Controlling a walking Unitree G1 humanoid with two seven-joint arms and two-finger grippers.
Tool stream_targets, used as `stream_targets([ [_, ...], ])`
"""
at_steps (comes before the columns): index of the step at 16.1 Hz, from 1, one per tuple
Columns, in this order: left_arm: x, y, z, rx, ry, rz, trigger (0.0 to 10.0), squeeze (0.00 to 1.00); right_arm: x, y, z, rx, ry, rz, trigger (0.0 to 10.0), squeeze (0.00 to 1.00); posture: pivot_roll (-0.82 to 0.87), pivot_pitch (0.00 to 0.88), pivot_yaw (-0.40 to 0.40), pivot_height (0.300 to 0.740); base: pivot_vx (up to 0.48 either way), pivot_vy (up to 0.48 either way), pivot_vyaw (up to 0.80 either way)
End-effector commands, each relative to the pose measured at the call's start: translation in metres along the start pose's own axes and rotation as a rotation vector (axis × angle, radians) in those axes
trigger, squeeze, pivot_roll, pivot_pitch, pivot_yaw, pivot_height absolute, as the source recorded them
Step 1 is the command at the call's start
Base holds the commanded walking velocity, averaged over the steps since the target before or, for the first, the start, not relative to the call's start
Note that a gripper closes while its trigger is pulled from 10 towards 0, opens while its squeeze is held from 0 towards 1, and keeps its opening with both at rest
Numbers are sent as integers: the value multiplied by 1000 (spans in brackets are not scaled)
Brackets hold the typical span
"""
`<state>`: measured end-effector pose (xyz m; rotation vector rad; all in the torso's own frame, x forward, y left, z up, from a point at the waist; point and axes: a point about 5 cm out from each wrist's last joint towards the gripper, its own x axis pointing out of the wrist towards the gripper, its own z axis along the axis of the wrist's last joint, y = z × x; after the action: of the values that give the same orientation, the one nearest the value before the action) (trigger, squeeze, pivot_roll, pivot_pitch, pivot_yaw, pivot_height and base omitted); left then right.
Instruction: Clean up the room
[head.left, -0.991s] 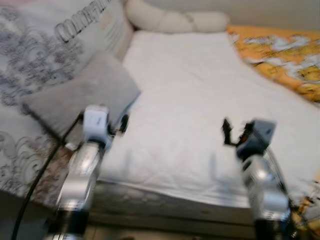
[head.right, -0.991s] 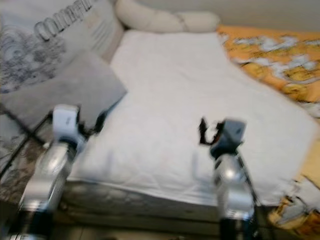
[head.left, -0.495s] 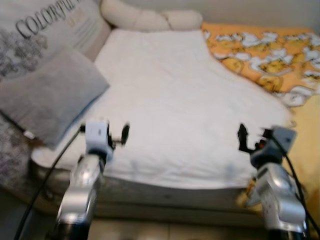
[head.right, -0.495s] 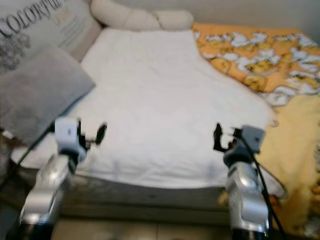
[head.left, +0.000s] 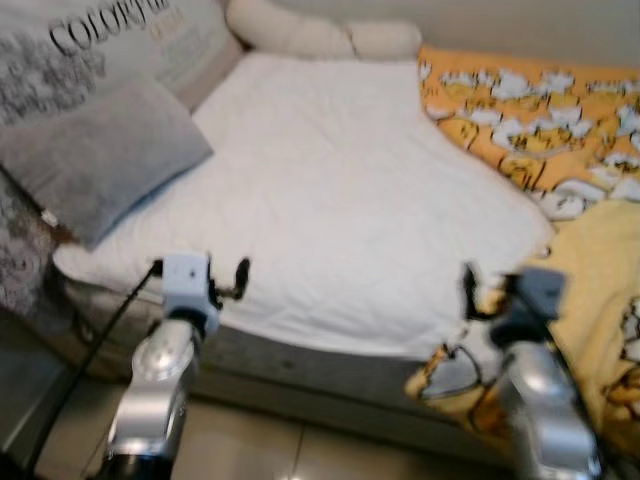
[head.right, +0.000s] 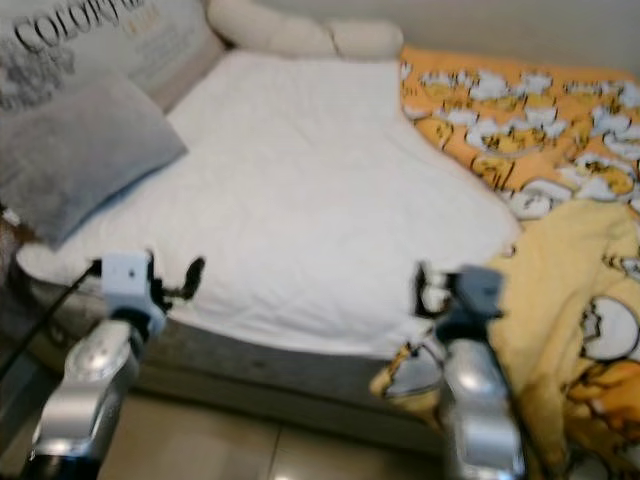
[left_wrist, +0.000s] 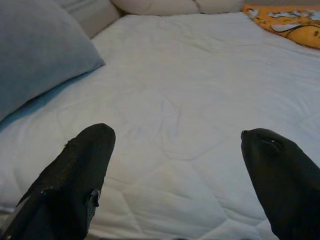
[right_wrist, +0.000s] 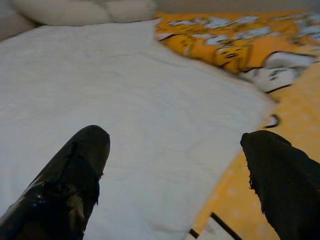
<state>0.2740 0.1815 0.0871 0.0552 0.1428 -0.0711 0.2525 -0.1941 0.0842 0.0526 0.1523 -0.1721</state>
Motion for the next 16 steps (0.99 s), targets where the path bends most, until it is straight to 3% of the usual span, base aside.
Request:
stream_targets([
  [1,5,-7,3,6,-8,-11,10000,800,-1,-7,2,-5,2,-1,10000,1000,-45,0,42,740,0,-465,0],
  [3,5,-11,5,2,-12,-11,10000,796,-2,-10,2,-31,-4,24,10000,1000,-45,0,41,740,0,-467,0],
  [8,7,-8,7,30,-9,-24,10000,804,8,-11,12,27,-24,-1,10000,1000,-28,0,38,740,0,-466,0],
  [11,1,4,6,9,-1,31,10000,796,11,2,4,34,-4,37,10000,1000,-7,0,28,740,0,-467,0],
  [13,8,5,9,1,-9,37,10000,800,14,14,10,31,-28,78,10000,1000,-20,0,41,740,0,-465,0],
  [16,14,6,12,13,-9,45,10000,796,16,17,10,27,-33,97,10000,1000,-16,0,28,740,0,-469,0],
])
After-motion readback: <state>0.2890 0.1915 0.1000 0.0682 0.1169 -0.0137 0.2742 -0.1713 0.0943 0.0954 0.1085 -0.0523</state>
